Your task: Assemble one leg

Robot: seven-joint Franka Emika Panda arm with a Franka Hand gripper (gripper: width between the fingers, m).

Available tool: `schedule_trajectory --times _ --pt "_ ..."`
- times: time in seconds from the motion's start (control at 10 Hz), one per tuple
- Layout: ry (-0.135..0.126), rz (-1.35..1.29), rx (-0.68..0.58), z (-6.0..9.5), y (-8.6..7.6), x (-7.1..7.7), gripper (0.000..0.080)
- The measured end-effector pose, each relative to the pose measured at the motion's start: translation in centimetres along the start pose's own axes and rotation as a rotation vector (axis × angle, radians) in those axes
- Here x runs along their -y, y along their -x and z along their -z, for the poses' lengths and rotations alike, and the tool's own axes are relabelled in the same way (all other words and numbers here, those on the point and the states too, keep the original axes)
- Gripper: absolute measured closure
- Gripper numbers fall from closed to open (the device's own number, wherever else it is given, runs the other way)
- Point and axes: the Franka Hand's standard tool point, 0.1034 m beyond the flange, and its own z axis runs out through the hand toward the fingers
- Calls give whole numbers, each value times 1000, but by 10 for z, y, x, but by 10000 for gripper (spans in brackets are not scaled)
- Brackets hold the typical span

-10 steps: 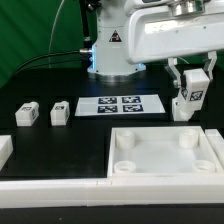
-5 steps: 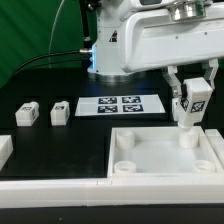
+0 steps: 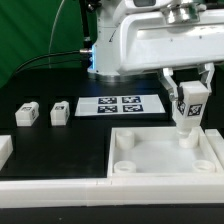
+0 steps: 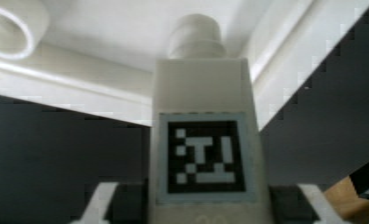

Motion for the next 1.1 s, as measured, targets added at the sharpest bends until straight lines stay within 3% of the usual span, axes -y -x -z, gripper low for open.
schedule_trajectory --times 0.4,0.5,1.1 --pt "-11 -9 3 -13 -28 -9 506" --pt "11 3 -57 -16 -31 -14 506" --pt "3 2 -42 -21 -31 -12 506"
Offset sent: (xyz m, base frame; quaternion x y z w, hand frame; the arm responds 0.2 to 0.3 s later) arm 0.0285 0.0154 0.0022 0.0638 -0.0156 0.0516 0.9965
